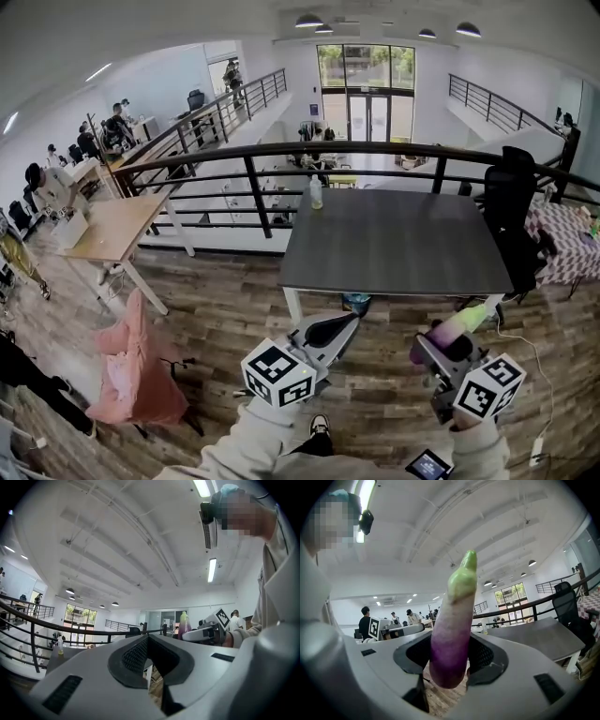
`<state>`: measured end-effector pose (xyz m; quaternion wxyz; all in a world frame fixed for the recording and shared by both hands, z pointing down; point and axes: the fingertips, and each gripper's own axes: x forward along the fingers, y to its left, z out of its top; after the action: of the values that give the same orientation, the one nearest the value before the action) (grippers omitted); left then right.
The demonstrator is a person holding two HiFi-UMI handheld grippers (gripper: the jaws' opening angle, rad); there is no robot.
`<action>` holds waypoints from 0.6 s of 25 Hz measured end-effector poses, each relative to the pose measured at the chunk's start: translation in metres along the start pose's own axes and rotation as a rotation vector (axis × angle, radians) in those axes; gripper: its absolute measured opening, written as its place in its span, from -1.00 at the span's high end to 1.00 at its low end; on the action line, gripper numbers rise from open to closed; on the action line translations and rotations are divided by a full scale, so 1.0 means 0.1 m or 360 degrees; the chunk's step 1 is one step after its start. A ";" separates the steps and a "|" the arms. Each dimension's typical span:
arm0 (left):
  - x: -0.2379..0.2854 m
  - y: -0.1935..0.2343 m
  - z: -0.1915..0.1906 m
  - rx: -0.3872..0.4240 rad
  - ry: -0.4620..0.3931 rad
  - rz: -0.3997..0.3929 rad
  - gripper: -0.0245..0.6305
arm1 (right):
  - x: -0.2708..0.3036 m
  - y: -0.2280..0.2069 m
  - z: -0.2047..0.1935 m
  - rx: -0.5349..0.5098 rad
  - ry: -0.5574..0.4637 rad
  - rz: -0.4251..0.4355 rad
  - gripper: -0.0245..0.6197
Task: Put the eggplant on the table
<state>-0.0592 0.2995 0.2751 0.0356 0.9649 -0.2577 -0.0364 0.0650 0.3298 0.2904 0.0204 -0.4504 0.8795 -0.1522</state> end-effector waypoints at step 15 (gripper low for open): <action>0.35 1.35 -0.07 -0.0019 0.0033 0.0026 0.92 | 1.32 -0.49 0.13 0.0045 0.0068 0.0006 0.24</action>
<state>-0.0953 0.1654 0.2919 0.0443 0.9629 -0.2649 -0.0277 0.0271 0.1949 0.3055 0.0082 -0.4450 0.8784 -0.1742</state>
